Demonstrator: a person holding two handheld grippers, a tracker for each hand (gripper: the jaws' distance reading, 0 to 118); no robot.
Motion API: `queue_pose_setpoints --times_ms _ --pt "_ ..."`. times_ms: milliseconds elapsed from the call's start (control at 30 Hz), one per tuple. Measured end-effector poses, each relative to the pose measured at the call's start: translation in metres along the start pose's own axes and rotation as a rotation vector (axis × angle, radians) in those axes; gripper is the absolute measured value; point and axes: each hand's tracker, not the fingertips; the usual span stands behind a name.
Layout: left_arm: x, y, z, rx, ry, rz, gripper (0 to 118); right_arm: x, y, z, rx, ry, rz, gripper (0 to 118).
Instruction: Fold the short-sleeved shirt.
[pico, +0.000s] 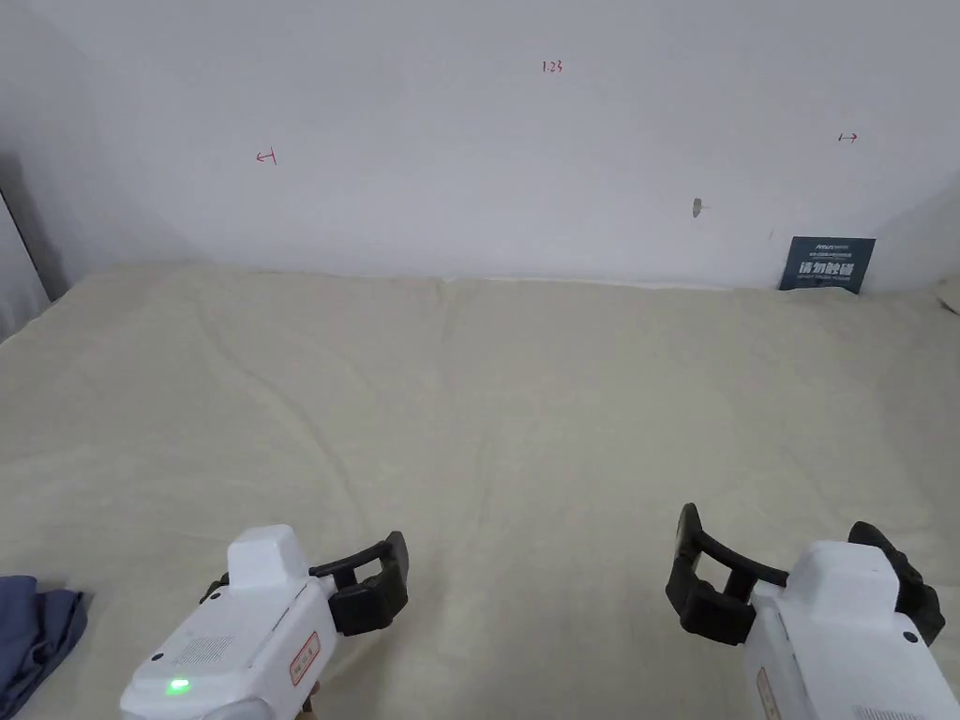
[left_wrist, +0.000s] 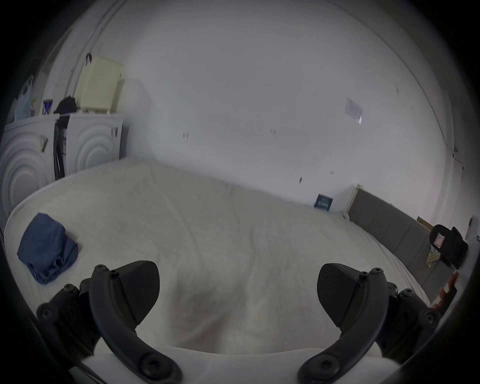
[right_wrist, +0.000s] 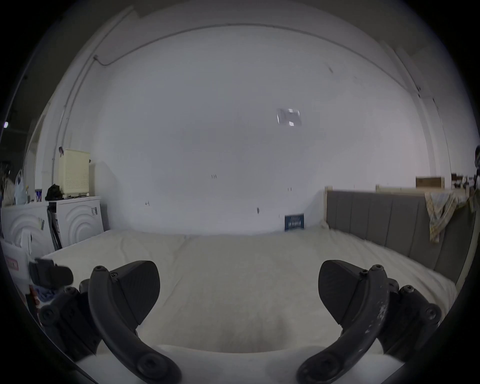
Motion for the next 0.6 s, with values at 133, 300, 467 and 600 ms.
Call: queue_pose_setpoints --times_ms 133,300,467,600 --pt "0.007 0.005 0.018 0.175 -0.007 -0.043 118 -0.005 0.019 0.019 0.109 -0.036 0.090 118" --pt "0.018 0.009 0.033 0.294 0.030 -0.095 118 -0.004 0.022 0.032 0.162 -0.028 0.127 118" --pt "0.024 0.009 0.037 0.302 0.036 -0.115 118 -0.004 0.025 0.035 0.162 -0.021 0.128 118" --pt "0.031 0.005 0.035 0.280 0.053 -0.119 118 -0.001 0.020 0.034 0.131 -0.017 0.094 118"
